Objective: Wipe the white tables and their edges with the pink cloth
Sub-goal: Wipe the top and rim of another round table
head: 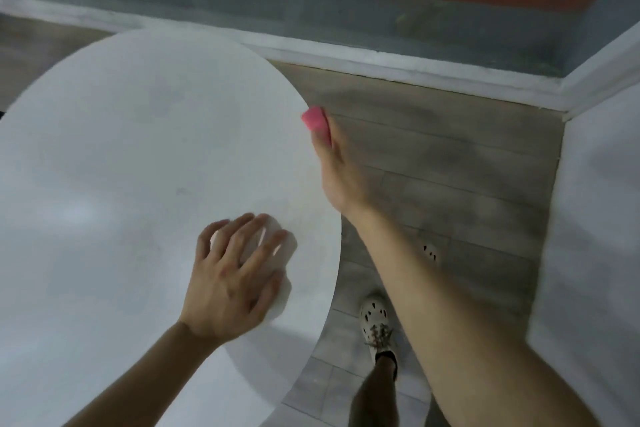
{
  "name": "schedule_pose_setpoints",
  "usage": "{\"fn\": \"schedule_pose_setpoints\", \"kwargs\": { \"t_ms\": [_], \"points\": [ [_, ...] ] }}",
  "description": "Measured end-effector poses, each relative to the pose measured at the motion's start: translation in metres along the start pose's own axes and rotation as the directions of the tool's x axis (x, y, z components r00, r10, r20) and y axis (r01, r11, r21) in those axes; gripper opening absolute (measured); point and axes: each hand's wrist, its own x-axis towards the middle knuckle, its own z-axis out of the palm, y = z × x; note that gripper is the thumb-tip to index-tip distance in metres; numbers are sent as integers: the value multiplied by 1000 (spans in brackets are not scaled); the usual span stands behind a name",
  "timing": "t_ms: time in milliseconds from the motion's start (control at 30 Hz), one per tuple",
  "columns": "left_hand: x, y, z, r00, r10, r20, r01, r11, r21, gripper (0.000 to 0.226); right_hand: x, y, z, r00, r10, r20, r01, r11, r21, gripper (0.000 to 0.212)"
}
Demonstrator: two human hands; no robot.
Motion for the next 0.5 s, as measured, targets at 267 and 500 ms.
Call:
{"fn": "schedule_pose_setpoints", "kwargs": {
  "t_ms": [267, 500],
  "points": [
    [161, -64, 7, 794, -552, -255, 543, 832, -110, 42, 23, -10, -9, 993, -1, 119, 29, 971, -236, 70],
    [233, -103, 29, 587, -764, -266, 781, 621, -61, 50, 87, -20, 3, 977, -40, 208, 72, 986, -148, 63]
  ]
}}
